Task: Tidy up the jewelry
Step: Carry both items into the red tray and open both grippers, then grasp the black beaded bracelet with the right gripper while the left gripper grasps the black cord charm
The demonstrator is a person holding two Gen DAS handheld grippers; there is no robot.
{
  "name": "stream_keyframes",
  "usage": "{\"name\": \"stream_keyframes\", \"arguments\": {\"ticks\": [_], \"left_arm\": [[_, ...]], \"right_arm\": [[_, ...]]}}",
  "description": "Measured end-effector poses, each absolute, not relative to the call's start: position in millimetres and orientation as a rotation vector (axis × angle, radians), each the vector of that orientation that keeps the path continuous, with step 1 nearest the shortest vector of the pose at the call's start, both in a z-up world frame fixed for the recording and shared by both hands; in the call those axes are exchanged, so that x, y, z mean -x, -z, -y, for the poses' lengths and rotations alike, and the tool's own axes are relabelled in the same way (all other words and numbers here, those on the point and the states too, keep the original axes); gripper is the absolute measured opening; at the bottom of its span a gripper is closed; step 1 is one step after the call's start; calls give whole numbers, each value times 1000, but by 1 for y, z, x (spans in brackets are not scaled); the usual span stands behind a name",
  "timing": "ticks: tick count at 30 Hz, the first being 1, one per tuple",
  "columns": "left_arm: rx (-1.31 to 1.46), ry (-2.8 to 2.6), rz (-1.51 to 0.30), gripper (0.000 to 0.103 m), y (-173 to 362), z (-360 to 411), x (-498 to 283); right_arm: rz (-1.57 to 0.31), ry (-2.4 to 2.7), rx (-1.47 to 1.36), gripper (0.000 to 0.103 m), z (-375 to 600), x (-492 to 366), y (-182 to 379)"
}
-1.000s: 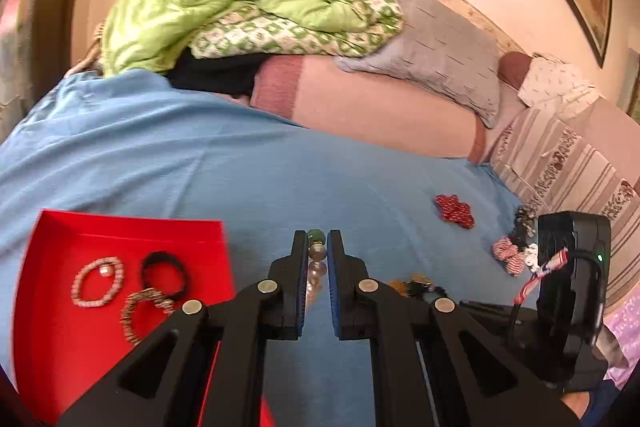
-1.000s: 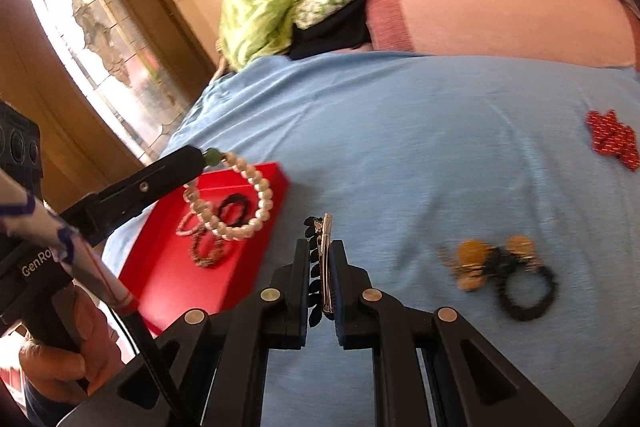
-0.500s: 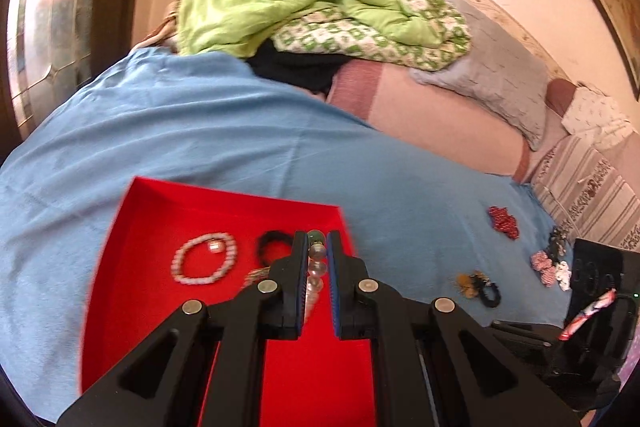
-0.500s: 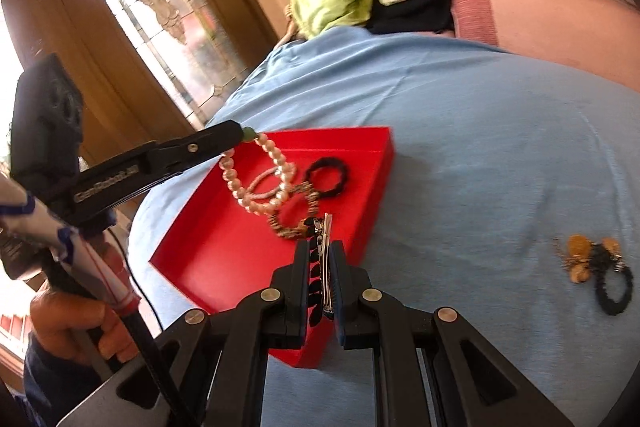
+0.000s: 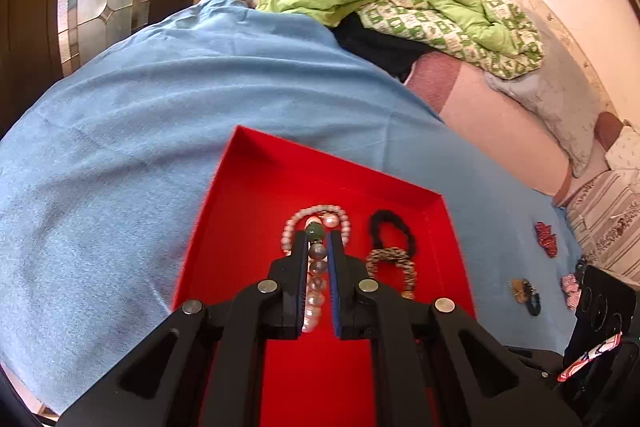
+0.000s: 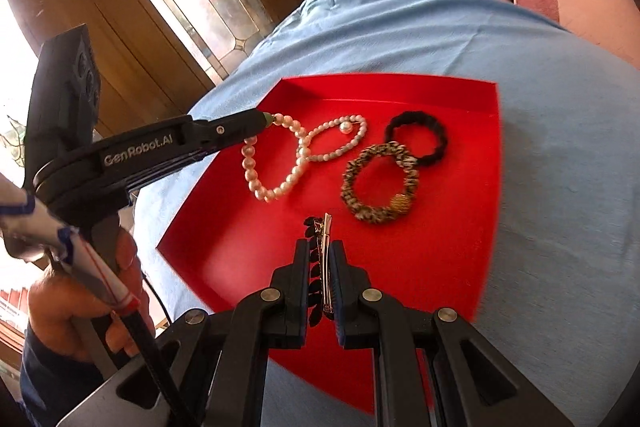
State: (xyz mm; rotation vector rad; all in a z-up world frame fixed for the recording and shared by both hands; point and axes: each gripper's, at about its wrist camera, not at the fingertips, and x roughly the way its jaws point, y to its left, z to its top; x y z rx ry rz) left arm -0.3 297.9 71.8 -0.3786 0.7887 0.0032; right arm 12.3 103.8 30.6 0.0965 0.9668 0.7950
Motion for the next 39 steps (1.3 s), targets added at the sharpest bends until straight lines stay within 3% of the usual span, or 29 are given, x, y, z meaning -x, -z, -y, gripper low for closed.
{"name": "stream_keyframes", "arguments": {"ticks": [31, 39], "left_arm": [[354, -94, -862, 9, -53, -301, -16], [363, -89, -840, 15, -58, -299, -17]], "right_arm": [[-1006, -712, -23, 12, -126, -38, -15], [-987, -738, -56, 13, -116, -37, -26]]}}
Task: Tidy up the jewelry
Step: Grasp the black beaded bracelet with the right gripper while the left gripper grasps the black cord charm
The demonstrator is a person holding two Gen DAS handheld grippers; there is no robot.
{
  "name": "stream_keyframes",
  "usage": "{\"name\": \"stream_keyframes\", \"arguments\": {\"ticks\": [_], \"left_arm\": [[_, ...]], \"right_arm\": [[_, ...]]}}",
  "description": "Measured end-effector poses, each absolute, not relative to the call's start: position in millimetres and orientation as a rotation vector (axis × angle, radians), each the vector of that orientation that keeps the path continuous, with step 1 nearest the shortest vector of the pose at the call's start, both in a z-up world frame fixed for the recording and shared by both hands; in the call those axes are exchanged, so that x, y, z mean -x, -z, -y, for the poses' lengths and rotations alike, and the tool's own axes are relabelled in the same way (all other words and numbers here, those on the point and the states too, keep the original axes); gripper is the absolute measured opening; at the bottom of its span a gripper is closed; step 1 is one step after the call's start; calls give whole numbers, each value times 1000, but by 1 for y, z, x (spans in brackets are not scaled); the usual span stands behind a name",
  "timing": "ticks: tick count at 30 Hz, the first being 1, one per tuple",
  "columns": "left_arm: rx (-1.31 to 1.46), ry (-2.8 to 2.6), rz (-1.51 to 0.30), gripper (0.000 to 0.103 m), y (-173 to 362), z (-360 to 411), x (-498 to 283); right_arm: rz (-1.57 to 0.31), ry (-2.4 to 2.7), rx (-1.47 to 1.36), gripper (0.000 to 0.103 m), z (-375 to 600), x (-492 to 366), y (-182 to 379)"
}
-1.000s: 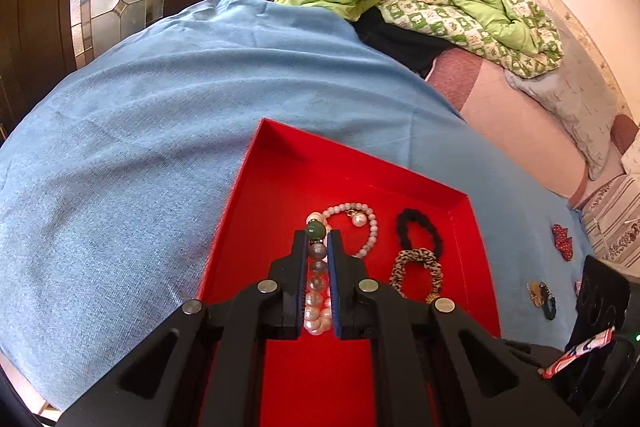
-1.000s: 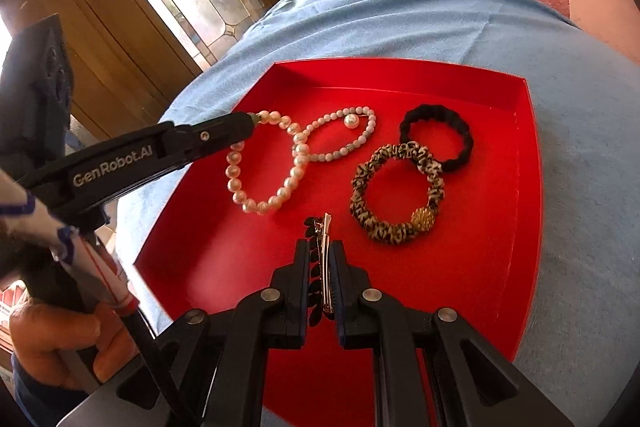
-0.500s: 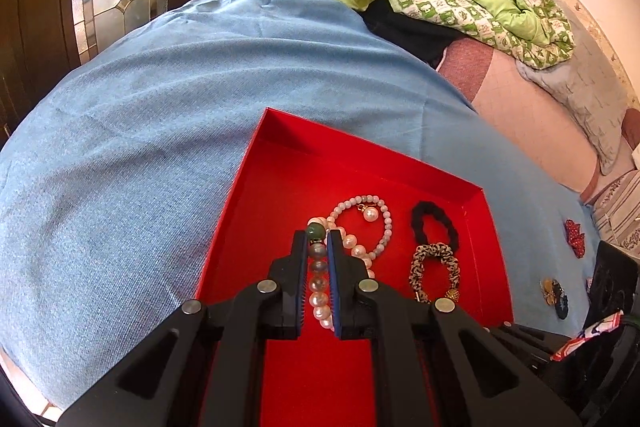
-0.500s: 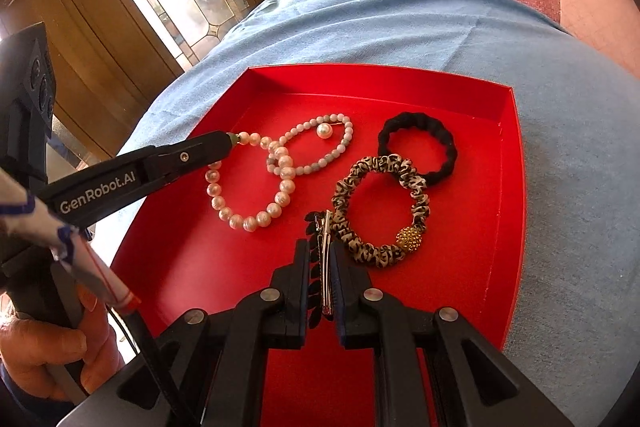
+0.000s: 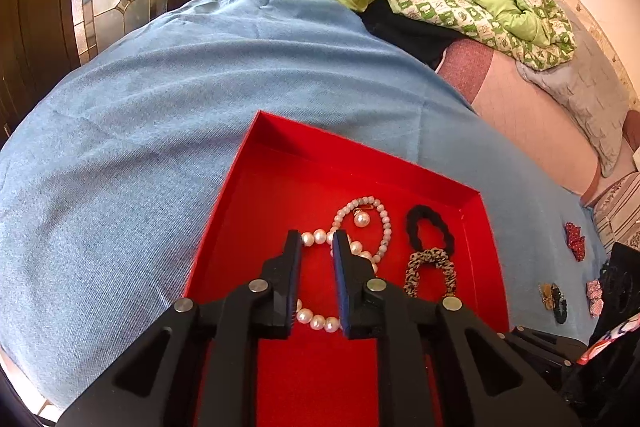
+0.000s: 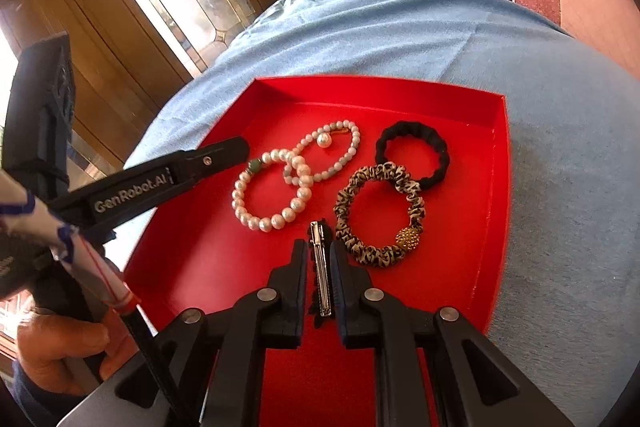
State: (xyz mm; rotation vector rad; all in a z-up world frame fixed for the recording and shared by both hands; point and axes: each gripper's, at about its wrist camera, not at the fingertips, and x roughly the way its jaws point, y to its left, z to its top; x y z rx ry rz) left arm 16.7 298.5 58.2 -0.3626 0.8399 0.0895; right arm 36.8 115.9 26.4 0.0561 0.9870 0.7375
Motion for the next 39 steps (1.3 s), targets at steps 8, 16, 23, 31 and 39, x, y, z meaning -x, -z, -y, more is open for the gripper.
{"name": "stream_keyframes", "arguments": {"ticks": [8, 16, 23, 31, 39], "left_arm": [[338, -48, -802, 15, -69, -277, -19], [291, -4, -795, 15, -73, -246, -27], [267, 35, -791, 15, -75, -216, -35], [183, 164, -789, 15, -78, -145, -40], [63, 318, -821, 15, -69, -67, -42]], "right_arm": [[-952, -751, -107, 13, -90, -28, -45], [-949, -731, -140, 13, -61, -24, -51], [-945, -659, -190, 13, -9, -28, -55], [-928, -420, -346, 13, 112, -47, -56], [-1029, -126, -413, 20, 220, -59, -24]]}}
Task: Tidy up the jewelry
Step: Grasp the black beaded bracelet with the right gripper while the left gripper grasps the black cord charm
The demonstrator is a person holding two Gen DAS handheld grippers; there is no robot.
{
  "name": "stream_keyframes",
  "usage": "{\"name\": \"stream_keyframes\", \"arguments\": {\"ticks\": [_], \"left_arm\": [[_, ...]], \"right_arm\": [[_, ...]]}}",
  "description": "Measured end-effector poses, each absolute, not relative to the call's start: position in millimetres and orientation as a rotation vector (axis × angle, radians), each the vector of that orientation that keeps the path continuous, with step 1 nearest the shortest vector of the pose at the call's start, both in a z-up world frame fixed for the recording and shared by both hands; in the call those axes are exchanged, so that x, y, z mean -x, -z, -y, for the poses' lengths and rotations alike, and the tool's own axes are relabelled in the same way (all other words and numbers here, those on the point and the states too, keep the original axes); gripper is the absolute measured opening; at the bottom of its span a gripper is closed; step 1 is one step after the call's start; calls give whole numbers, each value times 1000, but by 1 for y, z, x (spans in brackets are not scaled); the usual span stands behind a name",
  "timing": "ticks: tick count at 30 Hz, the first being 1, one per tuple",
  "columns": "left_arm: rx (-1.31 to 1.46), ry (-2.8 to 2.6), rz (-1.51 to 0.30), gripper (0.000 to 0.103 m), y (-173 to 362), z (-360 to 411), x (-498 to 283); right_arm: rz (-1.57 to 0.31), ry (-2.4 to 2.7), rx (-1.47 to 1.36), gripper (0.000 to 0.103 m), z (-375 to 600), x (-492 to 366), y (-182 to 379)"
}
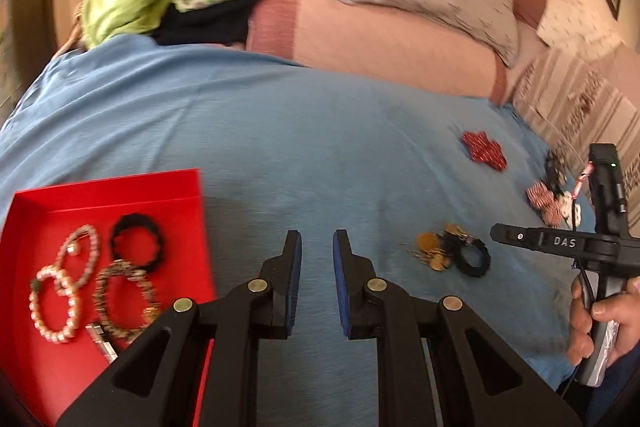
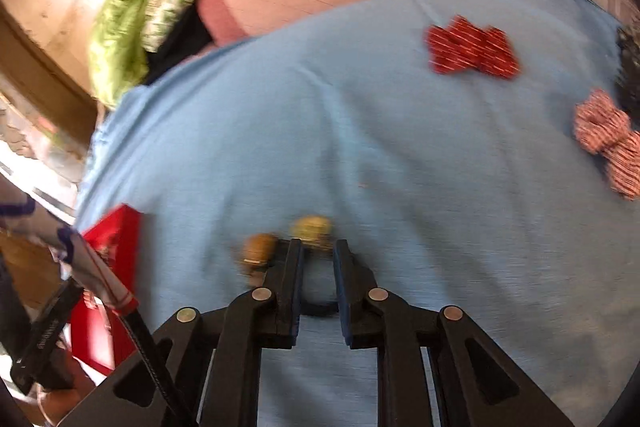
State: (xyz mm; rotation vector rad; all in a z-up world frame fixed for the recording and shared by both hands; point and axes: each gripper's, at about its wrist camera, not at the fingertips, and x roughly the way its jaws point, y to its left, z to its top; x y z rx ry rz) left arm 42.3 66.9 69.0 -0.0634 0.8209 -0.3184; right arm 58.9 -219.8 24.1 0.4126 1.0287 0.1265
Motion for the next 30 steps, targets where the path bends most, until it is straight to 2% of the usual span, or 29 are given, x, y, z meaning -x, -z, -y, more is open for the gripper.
{"name": "stream_keyframes", "arguments": {"ticks": [3, 9, 11, 13, 14, 22, 30], "left_arm": [[52, 335, -836, 15, -64, -52, -44], [29, 357, -854, 15, -58, -28, -49], [18, 365, -861, 15, -55, -22, -50], [16, 372, -868, 15, -53, -19, -51], [13, 373, -870, 15, -52, -17, -51], [24, 460, -903, 16, -45, 6, -56], [28, 580, -925, 16, -32, 59, -58]], "right_arm": [[-1056, -129, -386, 24, 225, -58, -16], [-1083, -178, -286, 24, 214, -64, 2], [-1068, -165, -174, 23, 203, -63, 3], [-1063, -142, -118, 9, 199, -62, 0], [-1059, -128, -109, 9, 201, -63, -1], [-821, -3, -253, 9, 261, -39, -48], [-805, -57, -325, 9, 264, -39, -49]]}}
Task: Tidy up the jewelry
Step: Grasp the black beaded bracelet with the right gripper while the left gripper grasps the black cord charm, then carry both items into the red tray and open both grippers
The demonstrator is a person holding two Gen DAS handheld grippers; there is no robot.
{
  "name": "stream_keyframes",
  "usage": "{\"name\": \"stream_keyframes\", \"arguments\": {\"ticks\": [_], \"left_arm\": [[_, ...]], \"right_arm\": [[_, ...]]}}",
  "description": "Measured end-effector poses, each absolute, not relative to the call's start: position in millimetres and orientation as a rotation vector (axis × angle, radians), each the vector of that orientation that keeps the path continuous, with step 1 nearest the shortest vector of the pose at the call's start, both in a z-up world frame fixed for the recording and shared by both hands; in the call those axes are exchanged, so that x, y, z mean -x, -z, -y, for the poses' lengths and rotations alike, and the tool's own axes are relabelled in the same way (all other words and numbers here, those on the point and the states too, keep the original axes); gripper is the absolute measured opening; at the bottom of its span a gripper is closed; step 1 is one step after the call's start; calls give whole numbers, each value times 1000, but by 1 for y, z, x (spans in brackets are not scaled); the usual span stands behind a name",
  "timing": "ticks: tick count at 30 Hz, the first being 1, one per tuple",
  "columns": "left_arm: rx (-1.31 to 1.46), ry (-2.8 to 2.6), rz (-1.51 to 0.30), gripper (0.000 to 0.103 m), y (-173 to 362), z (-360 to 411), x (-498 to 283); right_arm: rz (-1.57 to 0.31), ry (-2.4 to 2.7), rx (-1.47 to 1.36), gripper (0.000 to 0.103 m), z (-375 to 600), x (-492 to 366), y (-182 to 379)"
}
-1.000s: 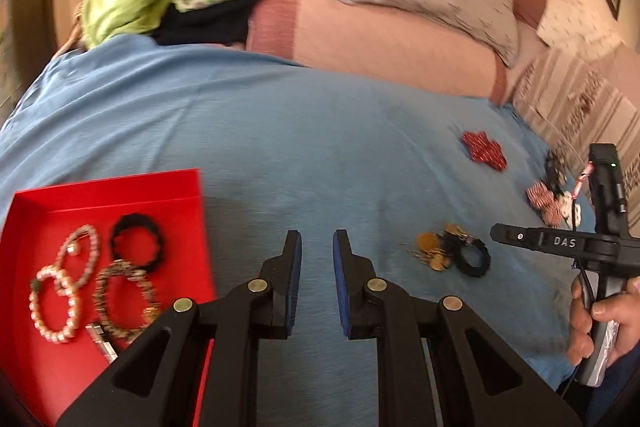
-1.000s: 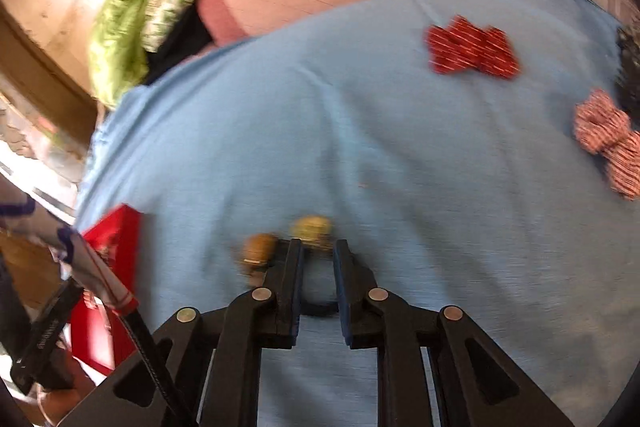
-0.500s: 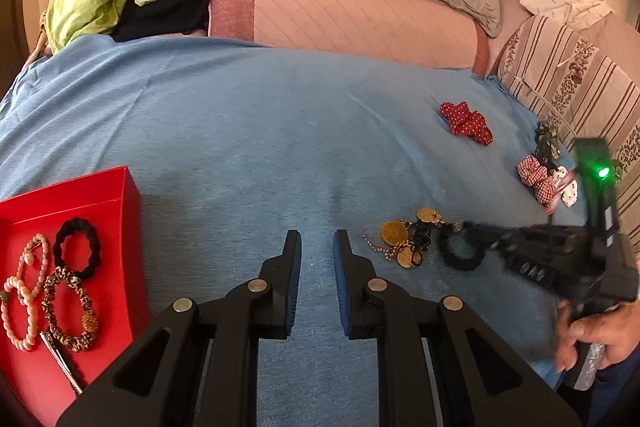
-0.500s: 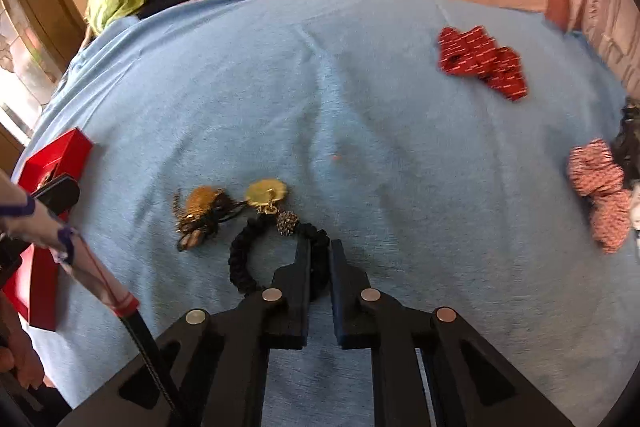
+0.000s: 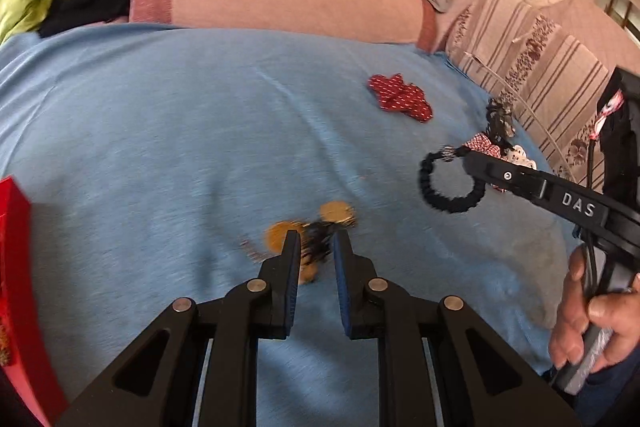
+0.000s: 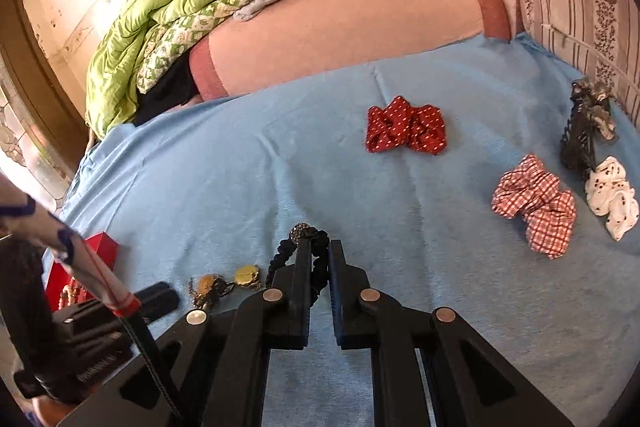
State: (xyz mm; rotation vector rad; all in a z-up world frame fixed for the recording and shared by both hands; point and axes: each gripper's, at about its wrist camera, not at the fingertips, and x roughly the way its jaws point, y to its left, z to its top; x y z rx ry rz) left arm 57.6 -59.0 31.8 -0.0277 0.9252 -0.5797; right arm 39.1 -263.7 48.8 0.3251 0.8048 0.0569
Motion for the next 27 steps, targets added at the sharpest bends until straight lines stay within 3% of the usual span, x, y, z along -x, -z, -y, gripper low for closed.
{"name": "stream_keyframes", "arguments": {"ticks": [5, 8, 18, 27], "left_arm": [[-90, 545, -953, 16, -13, 91, -62], [-117, 499, -939, 8, -11, 92, -64], [107, 523, -770, 7, -72, 25, -63], [85, 483, -750, 7, -82, 0, -60]], "right_arm": [[-817, -89, -337, 9, 259, -41, -46], [-818, -100, -341, 9, 259, -41, -45], [-804, -150, -345, 9, 250, -41, -51], [-775, -227, -297, 9, 221, -38, -58]]}}
